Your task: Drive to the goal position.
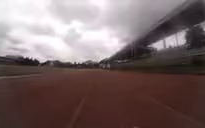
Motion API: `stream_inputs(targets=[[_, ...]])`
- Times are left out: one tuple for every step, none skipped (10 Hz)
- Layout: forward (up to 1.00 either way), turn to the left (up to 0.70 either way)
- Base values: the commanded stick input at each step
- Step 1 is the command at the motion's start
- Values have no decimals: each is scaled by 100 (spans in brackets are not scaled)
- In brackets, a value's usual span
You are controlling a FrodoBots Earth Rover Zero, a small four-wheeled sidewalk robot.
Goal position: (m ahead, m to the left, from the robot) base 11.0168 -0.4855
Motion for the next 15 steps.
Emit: stream_inputs(targets=[[70,0],[70,0],[70,0],[70,0],[70,0],[70,0],[70,0],[70,0],[70,0],[70,0],[70,0],[70,0],[70,0],[70,0],[70,0]])
